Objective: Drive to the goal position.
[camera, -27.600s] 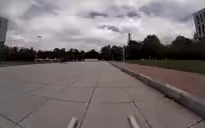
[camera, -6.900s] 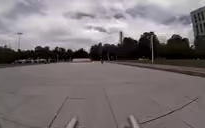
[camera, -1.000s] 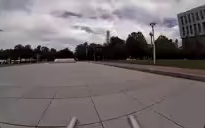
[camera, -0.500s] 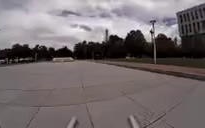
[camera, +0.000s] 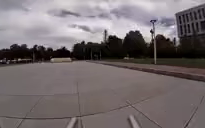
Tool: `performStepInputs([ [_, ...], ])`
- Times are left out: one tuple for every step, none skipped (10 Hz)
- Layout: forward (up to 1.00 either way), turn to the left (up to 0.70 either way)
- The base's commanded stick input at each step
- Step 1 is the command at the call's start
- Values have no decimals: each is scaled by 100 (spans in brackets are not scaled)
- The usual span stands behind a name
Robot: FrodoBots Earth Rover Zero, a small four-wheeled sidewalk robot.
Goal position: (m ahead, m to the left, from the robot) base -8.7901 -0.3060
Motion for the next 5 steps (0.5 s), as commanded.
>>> performStepInputs([
  [70, 1],
  [70, 1],
  [70, 1],
  [70, 1],
  [70, 1],
])
